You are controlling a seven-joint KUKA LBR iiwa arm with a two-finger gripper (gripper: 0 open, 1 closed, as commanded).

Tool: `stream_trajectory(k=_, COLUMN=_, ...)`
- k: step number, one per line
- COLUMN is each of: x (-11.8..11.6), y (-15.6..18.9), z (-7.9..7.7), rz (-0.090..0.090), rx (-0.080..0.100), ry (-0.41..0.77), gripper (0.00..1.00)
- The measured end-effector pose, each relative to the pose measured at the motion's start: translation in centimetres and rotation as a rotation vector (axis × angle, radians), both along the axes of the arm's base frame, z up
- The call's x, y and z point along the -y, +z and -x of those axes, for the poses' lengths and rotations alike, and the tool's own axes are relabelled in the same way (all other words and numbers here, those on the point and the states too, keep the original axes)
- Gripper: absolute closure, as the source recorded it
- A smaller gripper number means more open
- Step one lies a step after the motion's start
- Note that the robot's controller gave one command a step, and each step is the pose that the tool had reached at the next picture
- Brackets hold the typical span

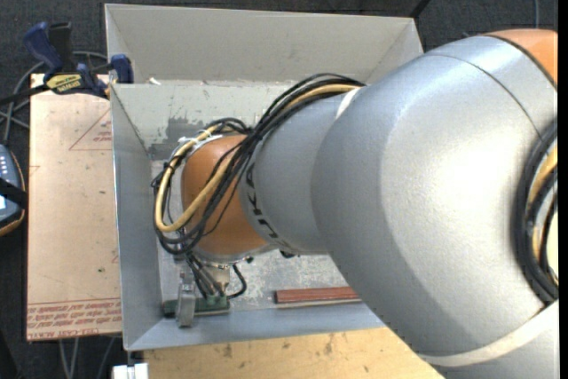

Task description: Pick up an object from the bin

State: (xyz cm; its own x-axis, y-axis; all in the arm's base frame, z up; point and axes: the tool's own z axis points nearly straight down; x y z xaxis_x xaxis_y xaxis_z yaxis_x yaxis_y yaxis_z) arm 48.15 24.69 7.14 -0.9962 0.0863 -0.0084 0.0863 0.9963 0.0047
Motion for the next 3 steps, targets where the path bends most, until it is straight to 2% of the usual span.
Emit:
stream_trajectory(k=1, x=0.0, y=0.2, z=0.0, rz=0.0, rx=-0.004, ry=0.001, gripper=1.0)
stream_trajectory(k=2, x=0.3, y=7.1, z=-1.0, rz=-0.001, rx=0.0, ry=-0.06, gripper=1.0)
stream_trajectory(k=3, x=0.3, y=6.6, z=-0.8, rz=0.003, rx=-0.007, ry=-0.058, gripper=0.0)
